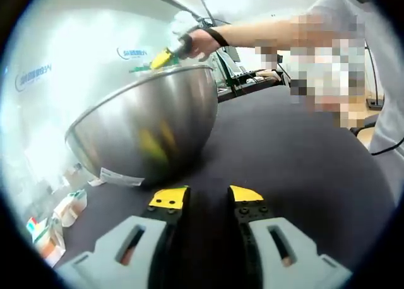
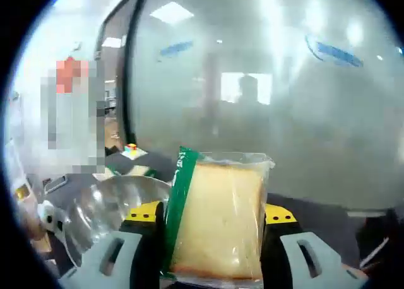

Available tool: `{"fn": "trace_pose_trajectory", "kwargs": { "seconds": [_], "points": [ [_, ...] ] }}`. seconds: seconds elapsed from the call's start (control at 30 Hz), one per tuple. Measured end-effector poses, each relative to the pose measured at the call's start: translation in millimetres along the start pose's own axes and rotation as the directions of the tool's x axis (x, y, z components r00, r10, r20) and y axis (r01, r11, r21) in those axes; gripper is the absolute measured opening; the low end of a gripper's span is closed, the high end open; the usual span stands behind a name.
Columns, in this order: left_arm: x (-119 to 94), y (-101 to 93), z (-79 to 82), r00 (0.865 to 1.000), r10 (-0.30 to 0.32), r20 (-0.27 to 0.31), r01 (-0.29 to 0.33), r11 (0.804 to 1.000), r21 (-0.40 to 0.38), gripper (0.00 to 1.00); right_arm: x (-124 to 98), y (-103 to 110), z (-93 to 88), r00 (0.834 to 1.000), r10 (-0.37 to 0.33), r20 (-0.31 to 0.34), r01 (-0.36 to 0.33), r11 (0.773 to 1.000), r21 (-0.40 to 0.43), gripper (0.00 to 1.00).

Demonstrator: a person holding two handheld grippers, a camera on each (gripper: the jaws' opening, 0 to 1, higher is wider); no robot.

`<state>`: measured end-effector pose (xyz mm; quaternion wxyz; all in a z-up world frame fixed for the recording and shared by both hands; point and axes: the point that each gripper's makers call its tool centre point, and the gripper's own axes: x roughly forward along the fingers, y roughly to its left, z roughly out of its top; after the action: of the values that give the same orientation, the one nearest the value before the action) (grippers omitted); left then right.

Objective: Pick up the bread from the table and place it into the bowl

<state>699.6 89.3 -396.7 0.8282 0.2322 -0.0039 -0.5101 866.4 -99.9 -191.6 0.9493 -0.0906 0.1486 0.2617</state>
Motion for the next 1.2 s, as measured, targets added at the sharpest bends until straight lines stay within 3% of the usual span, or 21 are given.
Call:
{"fn": "trace_pose_trajectory", "kwargs": {
  "seconds": [0.13, 0.17, 0.37, 0.5, 0.6, 0.9, 0.93, 0.97, 1.0, 1.1, 1.2],
  "points": [
    [0, 0.5, -0.5, 1.000, 0.001, 0.000, -0.001, 1.000, 0.001, 0.19, 8, 57, 8.0, 0.992, 0.122, -0.022, -0.123, 0.989, -0.078, 0.56],
    [0, 0.7, -0.8, 1.000, 0.002, 0.000, -0.002, 1.000, 0.001, 0.19, 13, 75, 2.3, 0.985, 0.163, -0.065, -0.169, 0.979, -0.111, 0.56],
    [0, 1.6, -1.9, 1.000, 0.003, -0.002, -0.003, 1.000, 0.007, 0.18, 32, 132, -34.7, 0.934, 0.265, -0.239, -0.322, 0.915, -0.244, 0.56],
    [1, 1.6, -1.7, 1.000, 0.002, -0.002, -0.002, 1.000, 0.010, 0.18, 44, 138, -49.8, 0.924, 0.263, -0.277, -0.339, 0.899, -0.277, 0.55],
    [1, 2.0, -2.4, 1.000, -0.001, -0.002, 0.001, 1.000, 0.010, 0.18, 50, 143, -68.4, 0.902, 0.278, -0.329, -0.373, 0.886, -0.275, 0.55],
    [1, 1.2, -1.2, 1.000, 0.000, -0.003, 0.000, 1.000, 0.015, 0.18, 68, 144, -97.6, 0.867, 0.283, -0.410, -0.419, 0.859, -0.294, 0.56],
    [1, 1.2, -1.2, 1.000, 0.000, -0.003, 0.000, 1.000, 0.015, 0.18, 71, 143, -99.0, 0.866, 0.274, -0.418, -0.419, 0.854, -0.308, 0.56],
    [1, 1.2, -1.4, 1.000, 0.000, -0.003, 0.000, 1.000, 0.016, 0.18, 72, 143, -101.2, 0.862, 0.286, -0.418, -0.438, 0.835, -0.334, 0.57],
    [1, 1.1, -1.5, 1.000, 0.000, -0.003, 0.000, 1.000, 0.018, 0.18, 72, 147, -103.7, 0.863, 0.307, -0.401, -0.455, 0.818, -0.353, 0.57],
    [1, 0.4, -0.9, 1.000, -0.002, -0.003, 0.002, 1.000, 0.020, 0.18, 75, 143, -98.0, 0.879, 0.315, -0.358, -0.436, 0.836, -0.334, 0.64],
    [1, -0.1, -0.6, 1.000, -0.003, -0.003, 0.003, 1.000, 0.021, 0.18, 72, 132, -88.3, 0.891, 0.301, -0.341, -0.413, 0.847, -0.334, 0.60]
  ]
}}
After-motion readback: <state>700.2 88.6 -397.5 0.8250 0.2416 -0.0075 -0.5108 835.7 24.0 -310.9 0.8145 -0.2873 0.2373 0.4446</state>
